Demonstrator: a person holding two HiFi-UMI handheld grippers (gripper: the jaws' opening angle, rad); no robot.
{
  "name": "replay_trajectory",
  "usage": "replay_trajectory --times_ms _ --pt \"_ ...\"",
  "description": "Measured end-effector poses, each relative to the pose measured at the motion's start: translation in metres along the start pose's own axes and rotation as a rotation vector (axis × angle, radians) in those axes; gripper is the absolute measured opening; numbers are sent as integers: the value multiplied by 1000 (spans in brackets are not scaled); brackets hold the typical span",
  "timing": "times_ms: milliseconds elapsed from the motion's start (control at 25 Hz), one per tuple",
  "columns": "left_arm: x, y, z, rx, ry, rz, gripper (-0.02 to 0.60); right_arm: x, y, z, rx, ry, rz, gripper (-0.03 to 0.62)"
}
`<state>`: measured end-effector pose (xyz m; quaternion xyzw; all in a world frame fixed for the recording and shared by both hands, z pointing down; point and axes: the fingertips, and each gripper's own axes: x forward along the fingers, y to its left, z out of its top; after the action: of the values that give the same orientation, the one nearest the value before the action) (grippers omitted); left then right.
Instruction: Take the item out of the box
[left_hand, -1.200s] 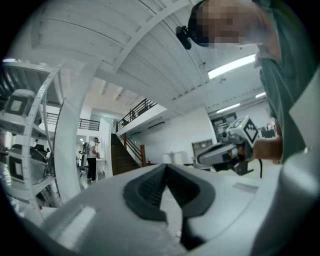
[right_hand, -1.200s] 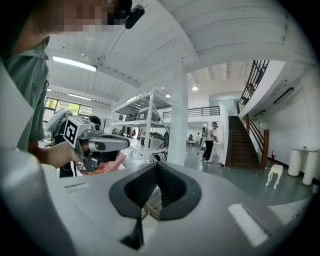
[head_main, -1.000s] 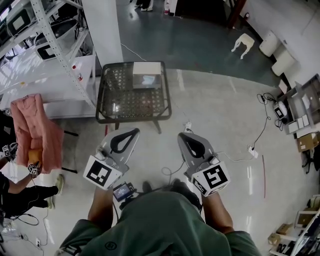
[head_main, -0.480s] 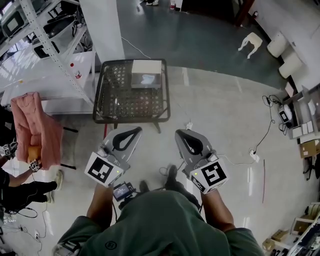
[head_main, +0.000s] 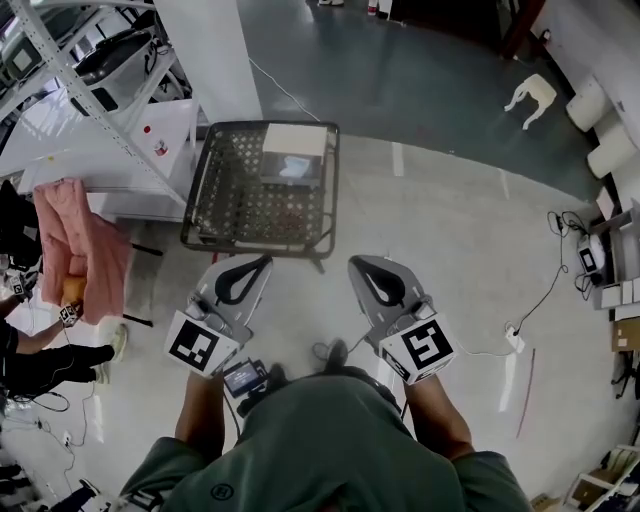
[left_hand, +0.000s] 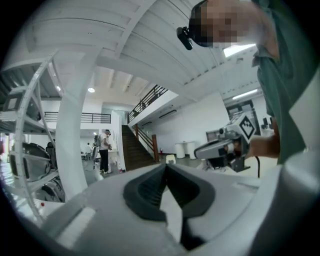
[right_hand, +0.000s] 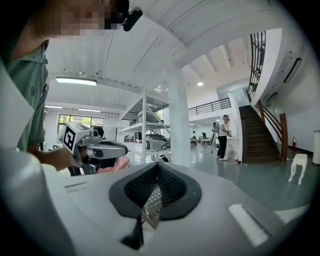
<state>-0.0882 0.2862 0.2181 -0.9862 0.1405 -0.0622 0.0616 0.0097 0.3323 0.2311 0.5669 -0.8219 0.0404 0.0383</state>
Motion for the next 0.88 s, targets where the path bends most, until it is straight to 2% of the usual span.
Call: replay_trajectory --times_ms 240,440,680,880 --pt "27 4 6 3 25 71 2 3 -38 0 5 -10 60 5" --pt "42 12 5 3 36 78 2 9 -54 -3 14 -9 70 5" --pt "60 37 4 20 1 22 2 29 -70 -1 4 -4 13 5" --pt "78 80 -1 22 -24 -36 2 59 -83 5 5 8 -59 5"
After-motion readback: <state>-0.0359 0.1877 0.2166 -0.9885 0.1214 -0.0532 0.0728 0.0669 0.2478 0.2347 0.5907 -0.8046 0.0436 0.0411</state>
